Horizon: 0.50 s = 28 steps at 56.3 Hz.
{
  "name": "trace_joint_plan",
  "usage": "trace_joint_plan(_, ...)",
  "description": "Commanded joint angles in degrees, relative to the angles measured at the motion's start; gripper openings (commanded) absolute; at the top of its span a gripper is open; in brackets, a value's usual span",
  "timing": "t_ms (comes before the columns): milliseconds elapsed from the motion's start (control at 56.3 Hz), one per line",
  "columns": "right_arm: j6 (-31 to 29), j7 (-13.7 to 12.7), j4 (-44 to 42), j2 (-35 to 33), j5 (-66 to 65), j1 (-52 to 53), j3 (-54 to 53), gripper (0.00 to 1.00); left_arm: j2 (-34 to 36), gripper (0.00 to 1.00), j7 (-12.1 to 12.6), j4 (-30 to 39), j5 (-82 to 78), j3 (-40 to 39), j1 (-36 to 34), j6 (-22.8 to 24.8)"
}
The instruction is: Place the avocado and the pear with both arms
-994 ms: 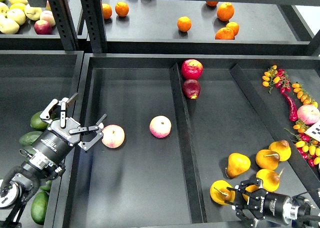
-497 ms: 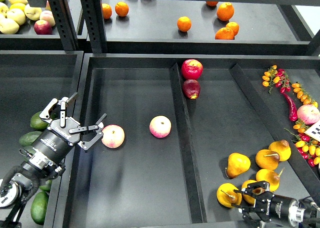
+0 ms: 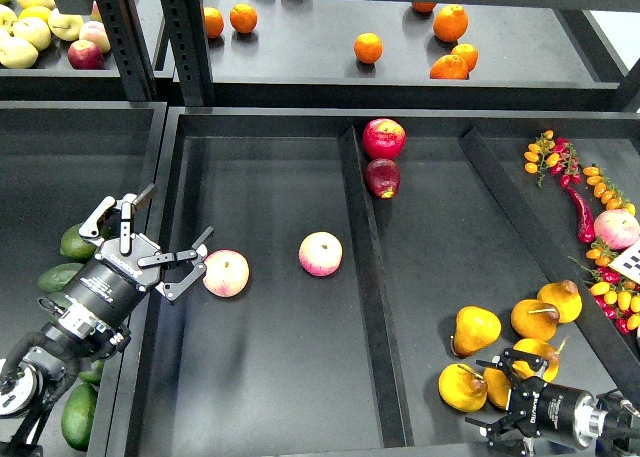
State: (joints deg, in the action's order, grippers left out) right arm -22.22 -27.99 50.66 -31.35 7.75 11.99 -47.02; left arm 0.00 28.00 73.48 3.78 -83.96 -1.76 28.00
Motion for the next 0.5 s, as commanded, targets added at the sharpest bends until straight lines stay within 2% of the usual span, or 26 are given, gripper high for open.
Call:
trace_joint_plan(0,1.0,0.0,0.3,0.4,1.5,2.4,-1.6,0.96,0.0,0.99,0.0,0.0,0.0,-0.1,0.0,0.0)
trace_joint_plan(249,7.9,0.0,6.4,3.1,9.3,6.7,-9.5,0.96,0.0,0.99,0.0,0.0,0.0,0.0,0.6,0.0)
trace_joint_plan(355,9.6,0.0,5.9,6.6,9.1,8.8,-16.3,0.96,0.0,0.99,0.0,0.0,0.0,0.0,0.9,0.0)
trace_joint_plan(479,10.6,0.0,1.0,13.6,8.9,12.0,-26.0,0.96,0.0,0.99,0.0,0.0,0.0,0.0,0.9,0.0)
